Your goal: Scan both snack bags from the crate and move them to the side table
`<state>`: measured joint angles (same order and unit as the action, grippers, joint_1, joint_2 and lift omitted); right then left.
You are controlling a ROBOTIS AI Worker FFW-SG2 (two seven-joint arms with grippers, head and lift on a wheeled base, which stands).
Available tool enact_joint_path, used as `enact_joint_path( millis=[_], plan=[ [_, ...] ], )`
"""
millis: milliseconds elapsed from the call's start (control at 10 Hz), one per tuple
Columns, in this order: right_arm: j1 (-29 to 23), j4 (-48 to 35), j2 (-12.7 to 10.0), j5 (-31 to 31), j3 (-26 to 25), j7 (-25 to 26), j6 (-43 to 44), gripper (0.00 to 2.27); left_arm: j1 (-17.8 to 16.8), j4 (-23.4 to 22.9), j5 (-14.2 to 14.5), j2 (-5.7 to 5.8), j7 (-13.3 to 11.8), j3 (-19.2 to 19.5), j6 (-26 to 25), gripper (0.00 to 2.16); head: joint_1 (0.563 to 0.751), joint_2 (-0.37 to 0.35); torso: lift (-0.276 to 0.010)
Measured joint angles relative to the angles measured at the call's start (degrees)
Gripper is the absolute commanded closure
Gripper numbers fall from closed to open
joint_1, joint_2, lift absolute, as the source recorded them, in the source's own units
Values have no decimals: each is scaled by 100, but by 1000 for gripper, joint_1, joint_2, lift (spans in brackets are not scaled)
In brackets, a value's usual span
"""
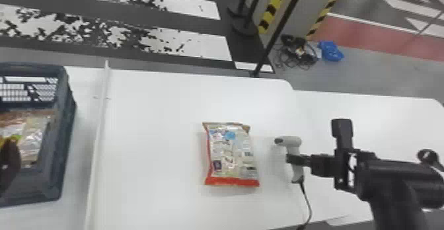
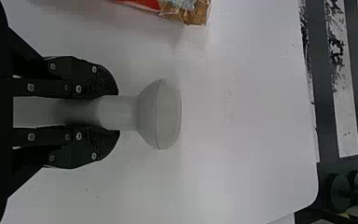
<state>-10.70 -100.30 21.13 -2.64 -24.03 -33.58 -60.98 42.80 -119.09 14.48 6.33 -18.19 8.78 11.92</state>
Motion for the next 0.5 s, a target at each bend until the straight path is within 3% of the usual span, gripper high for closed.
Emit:
enact_joint_path(
  millis=[500],
  plan=[
    [-952,-1845,-507,-360,-228,1,-888,2250,-10,44,2,0,0,1,-10,154,695,-263,-75]
  ],
)
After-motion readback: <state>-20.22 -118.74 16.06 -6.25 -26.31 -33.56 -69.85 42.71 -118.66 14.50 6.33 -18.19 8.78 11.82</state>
